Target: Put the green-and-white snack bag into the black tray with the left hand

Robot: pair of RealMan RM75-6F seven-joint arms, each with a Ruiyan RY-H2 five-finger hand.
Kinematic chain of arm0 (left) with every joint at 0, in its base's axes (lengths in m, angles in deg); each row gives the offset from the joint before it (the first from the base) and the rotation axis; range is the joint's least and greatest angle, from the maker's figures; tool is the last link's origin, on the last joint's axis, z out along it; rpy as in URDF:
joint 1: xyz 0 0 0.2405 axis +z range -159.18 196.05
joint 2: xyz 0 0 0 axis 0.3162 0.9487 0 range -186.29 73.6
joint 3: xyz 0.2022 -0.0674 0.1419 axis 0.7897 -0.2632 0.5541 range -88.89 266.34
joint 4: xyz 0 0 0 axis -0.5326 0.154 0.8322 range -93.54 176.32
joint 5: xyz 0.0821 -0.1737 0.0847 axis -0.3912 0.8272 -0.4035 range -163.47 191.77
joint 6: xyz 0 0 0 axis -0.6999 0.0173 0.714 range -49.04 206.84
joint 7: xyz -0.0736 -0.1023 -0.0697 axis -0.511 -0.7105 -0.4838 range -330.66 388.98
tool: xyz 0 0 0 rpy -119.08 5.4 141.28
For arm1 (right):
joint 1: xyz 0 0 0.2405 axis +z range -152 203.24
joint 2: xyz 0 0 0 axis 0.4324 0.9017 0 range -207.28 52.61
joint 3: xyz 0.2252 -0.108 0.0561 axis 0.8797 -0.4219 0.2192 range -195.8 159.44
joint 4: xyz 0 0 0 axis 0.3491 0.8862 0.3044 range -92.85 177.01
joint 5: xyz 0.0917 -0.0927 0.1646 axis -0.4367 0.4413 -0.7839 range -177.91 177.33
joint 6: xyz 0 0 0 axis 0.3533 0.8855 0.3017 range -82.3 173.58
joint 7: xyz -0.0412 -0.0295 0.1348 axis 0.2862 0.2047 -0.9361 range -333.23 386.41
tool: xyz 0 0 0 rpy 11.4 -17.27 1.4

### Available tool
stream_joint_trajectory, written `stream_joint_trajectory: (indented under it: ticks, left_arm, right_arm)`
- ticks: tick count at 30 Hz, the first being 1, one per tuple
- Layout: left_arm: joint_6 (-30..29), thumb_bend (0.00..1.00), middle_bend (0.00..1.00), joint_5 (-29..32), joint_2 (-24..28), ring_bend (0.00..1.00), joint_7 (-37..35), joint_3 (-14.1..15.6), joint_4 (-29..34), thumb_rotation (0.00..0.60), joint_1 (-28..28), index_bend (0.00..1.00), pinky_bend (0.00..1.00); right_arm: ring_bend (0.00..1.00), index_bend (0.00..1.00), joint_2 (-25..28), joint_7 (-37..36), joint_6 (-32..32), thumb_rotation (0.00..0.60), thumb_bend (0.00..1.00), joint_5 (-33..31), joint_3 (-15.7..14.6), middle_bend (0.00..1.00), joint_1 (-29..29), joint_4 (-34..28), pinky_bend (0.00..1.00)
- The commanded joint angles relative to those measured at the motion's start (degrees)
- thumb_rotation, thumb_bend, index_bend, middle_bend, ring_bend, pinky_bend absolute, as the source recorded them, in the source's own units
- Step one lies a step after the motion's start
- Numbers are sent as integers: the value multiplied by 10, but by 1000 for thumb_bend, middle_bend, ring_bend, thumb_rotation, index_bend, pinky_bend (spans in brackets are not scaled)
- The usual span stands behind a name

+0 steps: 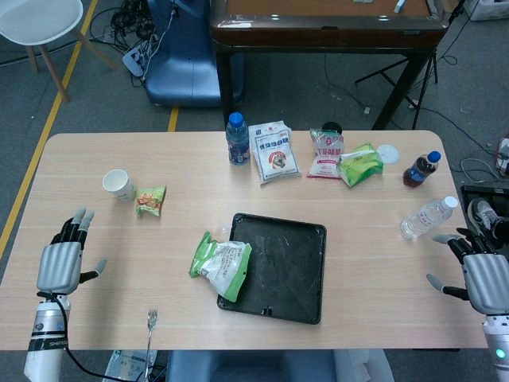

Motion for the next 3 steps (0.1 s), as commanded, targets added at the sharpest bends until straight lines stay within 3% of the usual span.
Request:
stream_joint_trajectory:
  ticks: [1,3]
  left_arm:
    - [-23,196,25,-14,7,78,12,13,15,600,23,0,241]
    - [-34,196,25,-22,10,78,15,21,23,600,36,0,238]
  right_arm:
    - [185,310,-1,0,-5,600,20,11,-6,355,6,-2,240]
    - [185,310,-4,3,-7,600,20,18,-9,355,9,-2,240]
